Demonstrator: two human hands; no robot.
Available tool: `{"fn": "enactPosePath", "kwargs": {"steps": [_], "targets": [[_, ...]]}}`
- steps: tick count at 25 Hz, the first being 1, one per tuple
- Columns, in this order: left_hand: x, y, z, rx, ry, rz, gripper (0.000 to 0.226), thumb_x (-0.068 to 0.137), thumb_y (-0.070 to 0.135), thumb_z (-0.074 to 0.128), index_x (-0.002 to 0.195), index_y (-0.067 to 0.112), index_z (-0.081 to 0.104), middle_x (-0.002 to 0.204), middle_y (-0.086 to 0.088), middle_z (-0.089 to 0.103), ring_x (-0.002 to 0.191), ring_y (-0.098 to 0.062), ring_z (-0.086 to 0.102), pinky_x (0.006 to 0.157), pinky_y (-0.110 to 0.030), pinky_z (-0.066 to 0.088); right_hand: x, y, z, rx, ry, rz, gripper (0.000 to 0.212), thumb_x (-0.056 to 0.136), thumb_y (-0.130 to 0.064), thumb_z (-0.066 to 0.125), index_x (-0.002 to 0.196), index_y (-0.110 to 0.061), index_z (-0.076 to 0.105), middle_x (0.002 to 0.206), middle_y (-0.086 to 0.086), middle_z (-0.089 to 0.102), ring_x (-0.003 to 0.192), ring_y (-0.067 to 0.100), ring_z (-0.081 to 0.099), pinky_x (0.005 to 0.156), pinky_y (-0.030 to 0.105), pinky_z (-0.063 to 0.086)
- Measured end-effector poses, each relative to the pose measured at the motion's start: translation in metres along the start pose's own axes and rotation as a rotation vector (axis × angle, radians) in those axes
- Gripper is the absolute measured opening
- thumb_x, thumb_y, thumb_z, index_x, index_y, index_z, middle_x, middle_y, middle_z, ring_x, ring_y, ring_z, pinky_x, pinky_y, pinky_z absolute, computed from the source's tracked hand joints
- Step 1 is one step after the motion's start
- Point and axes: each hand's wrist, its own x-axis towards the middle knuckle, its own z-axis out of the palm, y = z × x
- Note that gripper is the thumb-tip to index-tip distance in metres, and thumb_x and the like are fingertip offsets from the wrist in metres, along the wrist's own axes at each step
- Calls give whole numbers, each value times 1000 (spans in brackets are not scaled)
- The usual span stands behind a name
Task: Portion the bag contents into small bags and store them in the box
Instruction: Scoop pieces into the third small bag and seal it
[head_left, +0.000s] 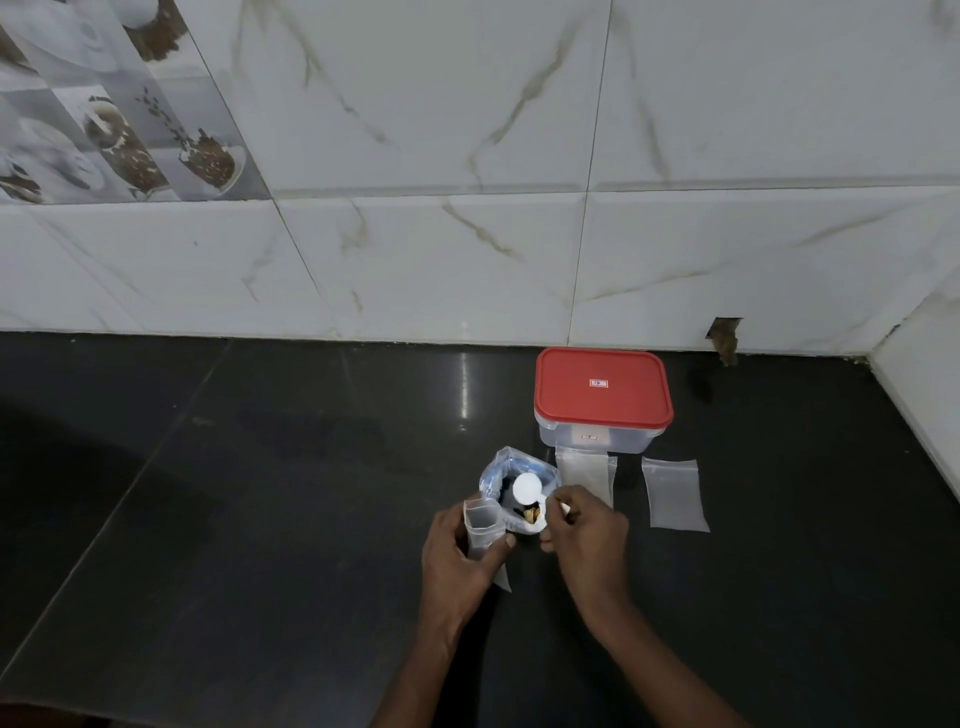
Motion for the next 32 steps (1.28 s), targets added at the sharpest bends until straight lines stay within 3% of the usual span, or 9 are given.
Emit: {"fn": "enactPosePath", "kwargs": {"steps": [3, 7, 9, 12, 14, 20, 24, 28, 32], "targets": [[-5, 5, -2, -17, 18, 17, 47, 72, 12, 87, 110, 31, 67, 109, 7, 70, 93, -2, 69, 74, -14, 53, 3, 7, 18, -173, -68, 27, 16, 90, -6, 61, 75, -7, 64, 67, 8, 64, 51, 14, 65, 48, 35, 58], [-6, 16, -1, -37, 20, 49, 46, 74, 14, 88, 113, 28, 68, 108, 10, 69, 93, -2, 69, 72, -14, 53, 5, 7, 27, -548, -251, -32, 22, 96, -20, 52, 91, -5, 66, 89, 14, 68, 78, 25, 66, 68, 34, 51], [-6, 19, 3, -37, 6, 54, 48, 74, 16, 89, 115, 27, 67, 109, 10, 69, 94, -3, 69, 73, -16, 54, 4, 1, 18, -601, -202, -85, 29, 98, -27, 49, 97, -7, 69, 97, 12, 66, 85, 26, 65, 71, 34, 48], [-8, 29, 9, -33, -1, 96, 45, 74, 16, 88, 112, 29, 67, 105, 10, 69, 92, -4, 69, 74, -17, 55, -3, -13, -12, -244, -73, -150, 24, 92, -38, 58, 98, -21, 74, 92, -4, 64, 82, 14, 64, 71, 29, 51], [-11, 39, 16, -36, -47, 105, 38, 76, 12, 84, 106, 30, 67, 96, 8, 73, 85, -5, 70, 72, -22, 56, -8, -25, -32, 2, -227, -101, 25, 81, -42, 71, 97, -24, 75, 86, -10, 67, 78, 5, 64, 70, 23, 53], [-4, 56, 27, -231, -391, 39, 56, 71, 13, 87, 122, 14, 64, 110, -2, 76, 102, -18, 73, 86, -34, 60, -2, -16, -58, 192, -234, 144, 7, 82, -8, 73, 81, -14, 76, 78, 1, 75, 76, 16, 72, 77, 40, 60], [-5, 58, 25, -383, -363, -45, 22, 82, -9, 73, 100, 3, 75, 90, -16, 78, 81, -23, 72, 75, -35, 58, 10, -14, -81, 373, -234, 245, 5, 87, -6, 69, 85, -4, 73, 84, 13, 75, 79, 26, 70, 72, 37, 58], [-11, 60, 36, -372, -327, -101, 3, 84, -2, 75, 86, 0, 76, 77, -20, 73, 70, -29, 64, 71, -40, 54, 5, -14, -86, 453, -316, 302, 13, 88, -10, 70, 100, -7, 72, 94, 9, 77, 85, 25, 74, 74, 38, 61], [-20, 63, 41, -434, -272, -173, 25, 85, 7, 76, 72, -9, 64, 60, -16, 56, 60, -24, 50, 63, -36, 46, -5, -8, -87, 382, -312, 288, 20, 79, 4, 74, 98, -4, 73, 91, 9, 77, 87, 26, 75, 82, 44, 60]]}}
